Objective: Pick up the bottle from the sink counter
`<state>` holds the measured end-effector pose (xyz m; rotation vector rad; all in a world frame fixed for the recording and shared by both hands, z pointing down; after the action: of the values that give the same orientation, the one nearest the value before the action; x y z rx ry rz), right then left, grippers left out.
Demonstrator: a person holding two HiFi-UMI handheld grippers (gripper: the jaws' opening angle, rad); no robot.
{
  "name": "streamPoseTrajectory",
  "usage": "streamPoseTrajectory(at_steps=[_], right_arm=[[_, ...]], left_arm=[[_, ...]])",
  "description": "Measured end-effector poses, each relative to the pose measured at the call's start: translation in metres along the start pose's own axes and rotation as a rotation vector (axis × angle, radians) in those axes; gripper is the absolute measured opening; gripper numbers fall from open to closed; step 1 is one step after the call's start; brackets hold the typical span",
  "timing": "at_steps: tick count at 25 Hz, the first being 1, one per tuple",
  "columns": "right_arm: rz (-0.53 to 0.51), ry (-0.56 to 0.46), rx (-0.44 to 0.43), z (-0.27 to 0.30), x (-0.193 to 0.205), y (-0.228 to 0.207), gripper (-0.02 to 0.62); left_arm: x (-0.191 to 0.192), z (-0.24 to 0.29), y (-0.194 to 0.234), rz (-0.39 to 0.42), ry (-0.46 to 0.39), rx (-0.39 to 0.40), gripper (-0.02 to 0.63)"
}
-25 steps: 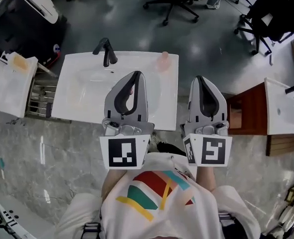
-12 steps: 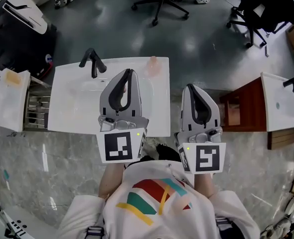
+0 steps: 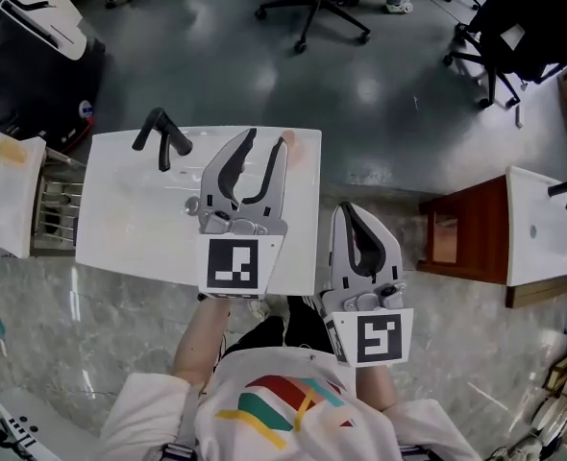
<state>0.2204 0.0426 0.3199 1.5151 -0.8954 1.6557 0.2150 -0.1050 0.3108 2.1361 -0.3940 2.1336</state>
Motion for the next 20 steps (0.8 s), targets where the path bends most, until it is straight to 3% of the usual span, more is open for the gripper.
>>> streamPoseTrajectory(at_steps=[6, 10, 16, 20], right_arm=[[0.018, 0.050, -0.001, 0.014, 0.023, -0.012, 0.011], [0.016, 0.081, 0.017, 0.020, 0.035, -0.019, 0.011], [0.041, 0.163, 0.006, 0.022, 0.062, -0.023, 0.011], [0.053, 0.209, -0.015, 0.027, 0.076, -0.020, 0.011]], left_arm=[[0.051, 0.037, 0.002, -0.002, 0.126, 0.050, 0.219], [0.092, 0.059, 0.002, -0.050, 0.199, 0.073, 0.240], [0.156, 0.086, -0.008, -0.139, 0.328, 0.113, 0.353], [0.188, 0.096, -0.008, -0.143, 0.412, 0.117, 0.377]])
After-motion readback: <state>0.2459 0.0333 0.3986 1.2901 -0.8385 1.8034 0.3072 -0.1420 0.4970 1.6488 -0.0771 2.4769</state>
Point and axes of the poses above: the fingertips, and each gripper's own axes: z forward along the fingers, y to its left, x out of its underside, the point moved 4 cm from there along -z, backward along the fingers, and after that the axes turned 1 degree about z, right-handed, at the moved point
